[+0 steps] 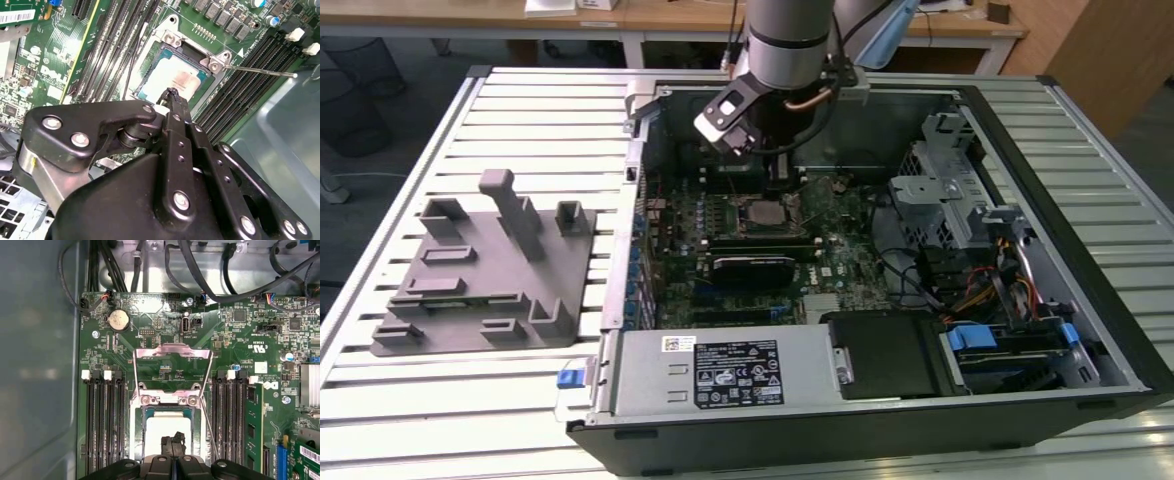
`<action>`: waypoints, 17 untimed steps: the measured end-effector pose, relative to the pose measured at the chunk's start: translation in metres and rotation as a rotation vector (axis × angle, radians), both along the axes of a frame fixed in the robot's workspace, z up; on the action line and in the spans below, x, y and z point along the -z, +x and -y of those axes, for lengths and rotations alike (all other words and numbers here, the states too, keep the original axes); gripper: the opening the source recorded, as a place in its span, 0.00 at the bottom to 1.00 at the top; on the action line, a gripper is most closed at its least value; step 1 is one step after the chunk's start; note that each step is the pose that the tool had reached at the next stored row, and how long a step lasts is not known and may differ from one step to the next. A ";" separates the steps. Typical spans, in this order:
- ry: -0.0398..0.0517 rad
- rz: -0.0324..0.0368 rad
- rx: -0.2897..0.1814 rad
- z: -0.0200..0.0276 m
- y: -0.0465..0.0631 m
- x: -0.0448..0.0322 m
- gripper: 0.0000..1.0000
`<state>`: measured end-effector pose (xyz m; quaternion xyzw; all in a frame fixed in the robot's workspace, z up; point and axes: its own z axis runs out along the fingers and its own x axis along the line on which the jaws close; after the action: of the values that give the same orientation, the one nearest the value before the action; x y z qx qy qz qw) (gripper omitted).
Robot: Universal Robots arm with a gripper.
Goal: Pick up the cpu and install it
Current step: 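Close the cpu cover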
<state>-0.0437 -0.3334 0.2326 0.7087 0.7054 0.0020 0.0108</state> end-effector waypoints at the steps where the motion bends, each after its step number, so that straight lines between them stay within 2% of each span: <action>1: 0.0000 0.0000 0.000 0.0000 0.000 -0.0004 0.11; 10: 0.0023 0.0000 0.000 0.0000 0.000 -0.0019 0.11; 11: 0.0023 0.0000 0.000 0.0000 0.000 -0.0080 0.11; 17: 0.0023 0.0000 0.000 0.0000 0.000 -0.0161 0.11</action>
<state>-0.0437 -0.3334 0.2487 0.7088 0.7054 0.0028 0.0100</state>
